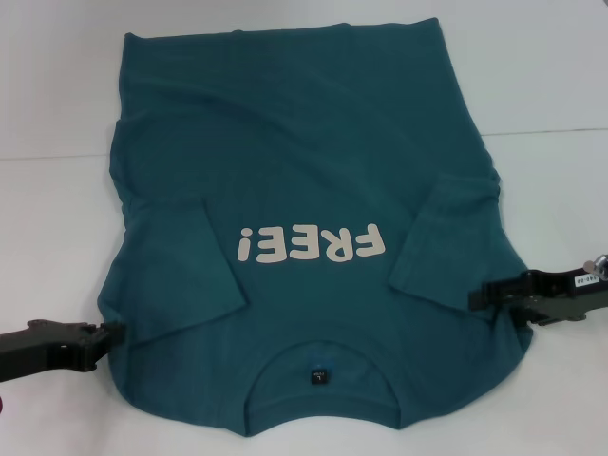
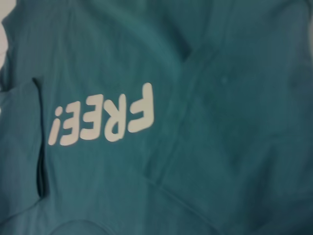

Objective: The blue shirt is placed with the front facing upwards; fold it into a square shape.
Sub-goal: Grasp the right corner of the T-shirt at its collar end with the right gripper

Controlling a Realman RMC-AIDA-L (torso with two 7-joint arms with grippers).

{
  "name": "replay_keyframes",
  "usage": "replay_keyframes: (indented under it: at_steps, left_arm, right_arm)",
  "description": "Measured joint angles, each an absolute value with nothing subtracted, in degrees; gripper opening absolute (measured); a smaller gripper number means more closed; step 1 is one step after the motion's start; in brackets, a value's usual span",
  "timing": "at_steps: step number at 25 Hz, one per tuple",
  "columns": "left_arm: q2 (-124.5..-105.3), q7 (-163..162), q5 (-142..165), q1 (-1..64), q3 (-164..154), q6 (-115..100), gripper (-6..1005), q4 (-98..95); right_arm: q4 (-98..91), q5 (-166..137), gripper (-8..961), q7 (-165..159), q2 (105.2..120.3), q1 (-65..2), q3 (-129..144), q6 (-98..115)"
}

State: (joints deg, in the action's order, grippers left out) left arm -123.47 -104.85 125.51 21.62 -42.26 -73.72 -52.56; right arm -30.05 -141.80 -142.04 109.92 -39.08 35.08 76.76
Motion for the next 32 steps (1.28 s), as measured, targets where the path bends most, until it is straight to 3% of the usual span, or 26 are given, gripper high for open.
replay_keyframes:
  at_steps: [17, 32]
  left_arm:
    - [-123.41, -104.8, 125.5, 21.7, -42.3, -73.6, 3, -52.5]
    - [-123.4, -104.3, 125.5, 21.8, -42.3, -73.5, 2, -52.5]
  right_arm:
    - [-30.7, -137.7, 862, -142.6, 109.86, -40.7, 34.9, 77.0]
    - [-28.9, -137.8, 864, -142.8, 110.83, -44.9, 35.4, 73.5]
